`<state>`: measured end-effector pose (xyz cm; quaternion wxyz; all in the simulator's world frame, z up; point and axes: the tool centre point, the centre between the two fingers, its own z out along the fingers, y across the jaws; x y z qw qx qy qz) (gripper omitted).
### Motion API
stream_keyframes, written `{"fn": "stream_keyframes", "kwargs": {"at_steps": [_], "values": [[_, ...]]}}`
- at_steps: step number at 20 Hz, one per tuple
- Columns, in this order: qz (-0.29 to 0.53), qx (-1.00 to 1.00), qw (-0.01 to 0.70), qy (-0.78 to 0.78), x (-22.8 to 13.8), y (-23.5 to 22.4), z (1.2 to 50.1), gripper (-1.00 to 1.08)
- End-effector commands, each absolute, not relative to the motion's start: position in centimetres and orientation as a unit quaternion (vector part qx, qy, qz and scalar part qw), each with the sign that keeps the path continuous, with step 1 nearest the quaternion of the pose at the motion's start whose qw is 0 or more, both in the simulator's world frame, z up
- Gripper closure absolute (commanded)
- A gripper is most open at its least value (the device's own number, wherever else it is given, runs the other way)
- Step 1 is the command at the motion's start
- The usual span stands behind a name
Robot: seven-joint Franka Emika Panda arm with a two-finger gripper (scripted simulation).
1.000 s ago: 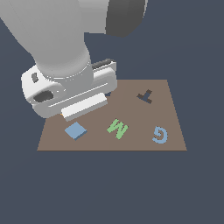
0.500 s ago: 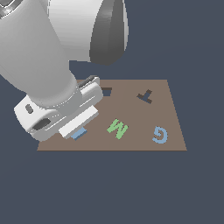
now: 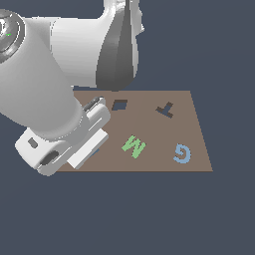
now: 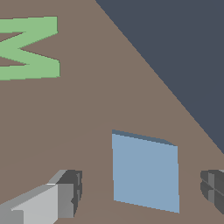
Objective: Insert a designated object into the corresponding slot on a board.
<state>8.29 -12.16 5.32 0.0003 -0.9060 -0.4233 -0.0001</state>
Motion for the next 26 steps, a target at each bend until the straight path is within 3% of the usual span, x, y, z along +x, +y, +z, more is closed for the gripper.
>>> {"fn": "stream_keyframes", "kwargs": {"at_steps": [1,16,17,26], "values": [[0.000,-0.902,0.000,-0.432,8.6,-12.2,5.1,-0.92],[0.000,-0.900,0.000,-0.436,8.7,-12.3,3.0,-0.92],[0.000,-0.900,0.000,-0.436,8.7,-12.3,3.0,1.08],[0.000,-0.900,0.000,-0.436,8.7,-12.3,3.0,1.08]]}}
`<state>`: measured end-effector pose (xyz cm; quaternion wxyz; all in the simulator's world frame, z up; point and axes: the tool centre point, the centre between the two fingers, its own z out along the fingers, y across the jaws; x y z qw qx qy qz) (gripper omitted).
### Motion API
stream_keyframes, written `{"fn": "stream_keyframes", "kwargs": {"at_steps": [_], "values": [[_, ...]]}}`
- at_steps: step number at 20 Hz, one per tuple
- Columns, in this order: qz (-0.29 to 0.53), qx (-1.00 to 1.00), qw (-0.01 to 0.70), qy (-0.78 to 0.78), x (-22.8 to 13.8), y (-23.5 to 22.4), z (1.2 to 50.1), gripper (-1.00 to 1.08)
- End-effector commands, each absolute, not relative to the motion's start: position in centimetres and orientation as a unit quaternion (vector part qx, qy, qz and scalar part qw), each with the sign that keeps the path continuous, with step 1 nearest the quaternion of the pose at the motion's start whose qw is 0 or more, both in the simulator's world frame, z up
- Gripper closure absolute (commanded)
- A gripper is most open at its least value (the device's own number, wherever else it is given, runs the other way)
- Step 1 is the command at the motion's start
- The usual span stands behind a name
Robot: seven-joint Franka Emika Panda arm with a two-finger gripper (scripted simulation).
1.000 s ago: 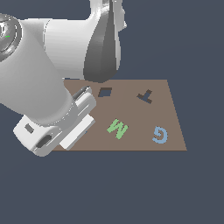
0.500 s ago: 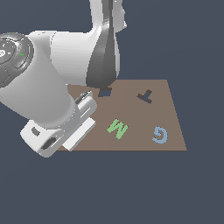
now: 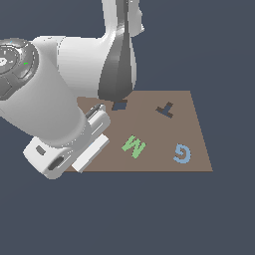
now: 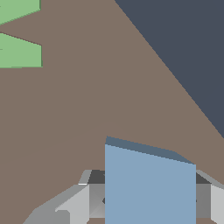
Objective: Insert a designated object into the corresponding slot on a board.
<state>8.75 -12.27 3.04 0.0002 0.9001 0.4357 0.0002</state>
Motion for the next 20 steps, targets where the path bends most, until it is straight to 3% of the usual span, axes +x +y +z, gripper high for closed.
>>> {"fn": "stream_keyframes", "kwargs": {"at_steps": [1,20], "values": [[0.000,0.900,0.000,0.436,8.7,-12.3,3.0,1.08],[0.000,0.932,0.000,0.362,7.4,-13.3,3.4,1.08]]}}
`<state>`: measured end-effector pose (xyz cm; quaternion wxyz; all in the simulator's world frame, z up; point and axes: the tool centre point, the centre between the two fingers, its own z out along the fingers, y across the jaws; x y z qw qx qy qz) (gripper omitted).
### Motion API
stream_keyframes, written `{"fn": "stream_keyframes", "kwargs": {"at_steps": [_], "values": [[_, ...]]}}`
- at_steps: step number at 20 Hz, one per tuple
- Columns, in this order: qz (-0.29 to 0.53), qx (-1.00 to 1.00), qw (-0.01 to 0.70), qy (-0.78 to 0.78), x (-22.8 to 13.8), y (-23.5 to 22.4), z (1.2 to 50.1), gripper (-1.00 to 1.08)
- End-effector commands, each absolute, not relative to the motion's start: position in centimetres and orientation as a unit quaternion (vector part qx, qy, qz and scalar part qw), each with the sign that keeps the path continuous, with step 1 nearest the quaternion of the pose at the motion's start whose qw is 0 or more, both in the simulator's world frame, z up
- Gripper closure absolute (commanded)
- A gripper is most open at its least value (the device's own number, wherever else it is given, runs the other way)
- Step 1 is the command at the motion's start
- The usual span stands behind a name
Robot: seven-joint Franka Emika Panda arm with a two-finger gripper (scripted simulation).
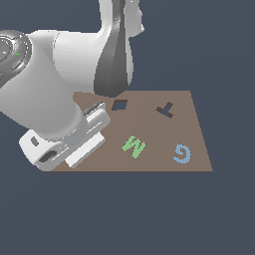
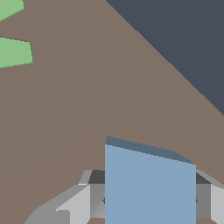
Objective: Insert a designated object into the corresponding slot on a board.
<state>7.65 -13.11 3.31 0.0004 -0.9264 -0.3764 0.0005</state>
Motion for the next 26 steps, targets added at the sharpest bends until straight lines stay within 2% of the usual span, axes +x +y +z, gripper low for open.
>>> {"fn": "stream_keyframes", "kwargs": {"at_steps": [1,15,26], "values": [[0.000,-0.936,0.000,-0.351,7.2,-13.5,3.4,1.08],[0.000,-0.994,0.000,-0.110,2.3,-15.1,3.5,1.08],[0.000,-0.992,0.000,0.124,-2.7,-14.4,3.7,1.08]]}}
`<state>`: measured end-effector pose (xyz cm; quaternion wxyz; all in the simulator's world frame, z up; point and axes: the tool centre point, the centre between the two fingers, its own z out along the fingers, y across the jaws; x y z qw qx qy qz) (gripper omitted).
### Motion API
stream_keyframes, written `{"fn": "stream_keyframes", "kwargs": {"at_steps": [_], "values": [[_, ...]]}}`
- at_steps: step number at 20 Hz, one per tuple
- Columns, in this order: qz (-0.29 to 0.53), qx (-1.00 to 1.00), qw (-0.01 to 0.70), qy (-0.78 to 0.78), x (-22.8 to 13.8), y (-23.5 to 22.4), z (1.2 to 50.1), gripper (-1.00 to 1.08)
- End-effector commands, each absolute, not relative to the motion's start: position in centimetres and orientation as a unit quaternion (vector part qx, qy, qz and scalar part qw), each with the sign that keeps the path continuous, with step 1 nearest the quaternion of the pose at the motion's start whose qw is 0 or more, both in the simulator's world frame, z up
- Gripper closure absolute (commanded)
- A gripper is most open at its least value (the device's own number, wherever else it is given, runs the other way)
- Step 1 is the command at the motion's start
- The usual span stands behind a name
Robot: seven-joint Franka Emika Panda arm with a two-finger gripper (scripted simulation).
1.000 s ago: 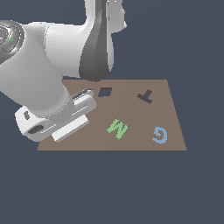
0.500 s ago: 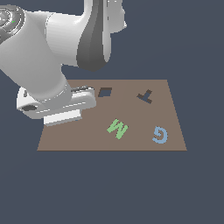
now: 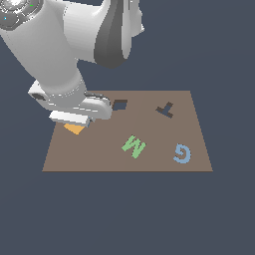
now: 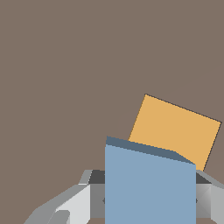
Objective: Insert a designated object into the corresponding slot on a board.
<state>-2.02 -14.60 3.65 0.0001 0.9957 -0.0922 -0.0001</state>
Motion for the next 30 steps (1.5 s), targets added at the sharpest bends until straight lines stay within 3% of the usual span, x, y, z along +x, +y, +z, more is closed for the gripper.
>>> {"fn": "stream_keyframes", "kwargs": {"at_steps": [1,16,30], "values": [[0.000,0.989,0.000,-0.145,-3.1,-14.2,3.7,1.08],[0.000,0.908,0.000,-0.420,-7.6,-10.0,3.9,1.08],[0.000,0.793,0.000,-0.610,-8.8,-5.4,4.0,1.08]]}}
